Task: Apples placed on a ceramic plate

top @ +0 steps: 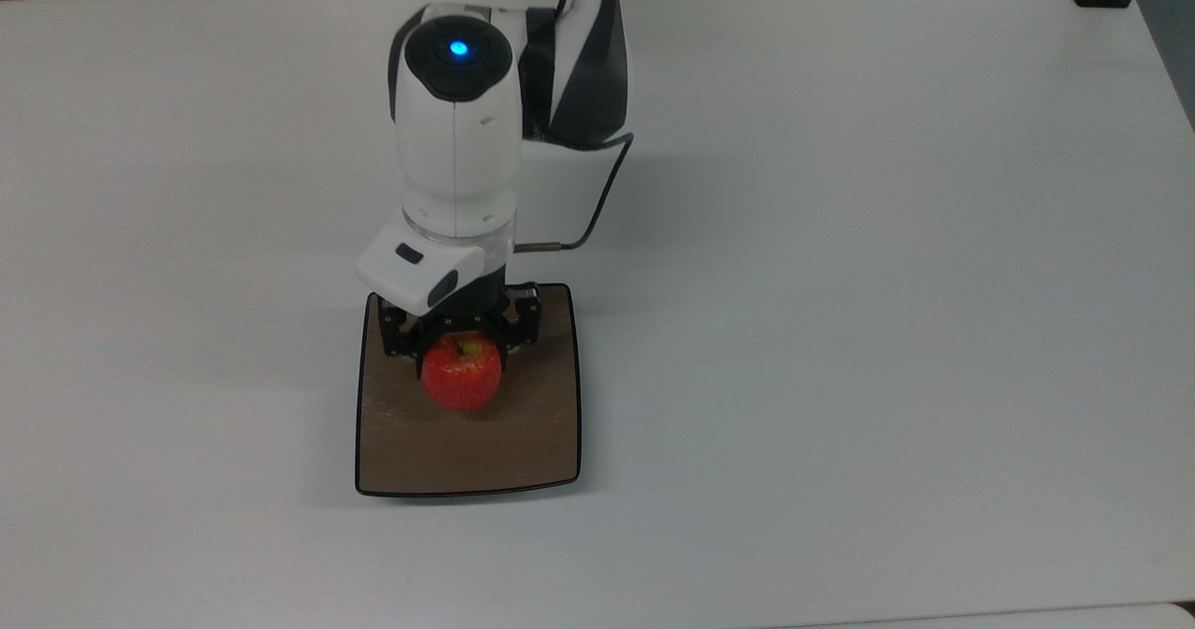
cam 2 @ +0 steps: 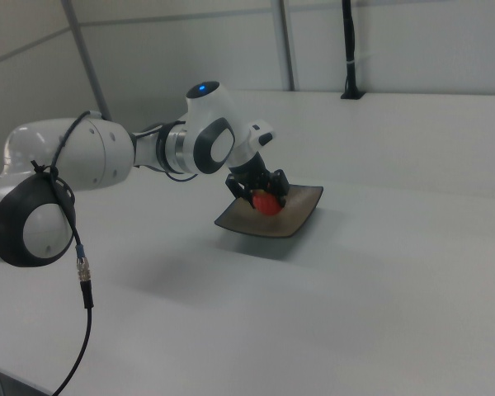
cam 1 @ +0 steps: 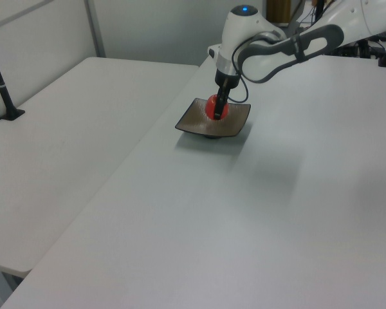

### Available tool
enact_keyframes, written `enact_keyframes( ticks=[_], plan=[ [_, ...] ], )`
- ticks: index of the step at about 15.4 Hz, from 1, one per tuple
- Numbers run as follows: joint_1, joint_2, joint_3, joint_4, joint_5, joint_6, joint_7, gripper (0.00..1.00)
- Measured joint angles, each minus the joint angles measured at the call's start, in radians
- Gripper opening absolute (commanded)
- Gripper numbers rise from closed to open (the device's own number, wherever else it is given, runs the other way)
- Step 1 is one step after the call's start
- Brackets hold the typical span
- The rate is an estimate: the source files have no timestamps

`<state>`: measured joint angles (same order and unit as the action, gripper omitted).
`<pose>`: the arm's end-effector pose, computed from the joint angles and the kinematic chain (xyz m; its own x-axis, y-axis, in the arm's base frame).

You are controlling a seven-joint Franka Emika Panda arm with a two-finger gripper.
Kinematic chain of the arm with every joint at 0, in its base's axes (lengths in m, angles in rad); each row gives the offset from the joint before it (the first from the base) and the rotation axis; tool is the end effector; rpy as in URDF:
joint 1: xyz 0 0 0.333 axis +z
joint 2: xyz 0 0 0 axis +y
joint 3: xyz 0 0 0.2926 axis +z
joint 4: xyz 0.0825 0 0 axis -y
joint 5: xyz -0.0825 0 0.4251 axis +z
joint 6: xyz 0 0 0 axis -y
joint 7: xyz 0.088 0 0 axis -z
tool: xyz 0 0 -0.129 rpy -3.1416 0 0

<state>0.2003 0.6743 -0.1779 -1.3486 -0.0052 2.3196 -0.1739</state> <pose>0.7864 0.0448 0.3072 0.9249 0.2646 0.2731 0.2260 -0.9601 0.1649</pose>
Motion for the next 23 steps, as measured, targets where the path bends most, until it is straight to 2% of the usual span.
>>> enact_keyframes(
  ticks=[1,2,4,5,15,19,23],
  plan=[
    [0.000,0.010,0.004,0.001,0.000,0.020,0.000,0.61],
    [-0.001,0.017,0.007,0.003,0.000,0.029,0.000,0.69],
    [-0.001,0.022,0.011,0.004,0.003,0.031,0.000,0.93],
    [-0.001,0.023,0.012,0.004,0.006,0.031,0.000,1.00],
    [-0.005,0.008,0.013,0.009,0.012,0.031,-0.001,1.00],
    [-0.007,-0.106,0.013,-0.029,0.014,-0.022,-0.001,1.00],
    [-0.011,-0.299,0.013,-0.055,0.019,-0.237,0.045,1.00]
  ],
)
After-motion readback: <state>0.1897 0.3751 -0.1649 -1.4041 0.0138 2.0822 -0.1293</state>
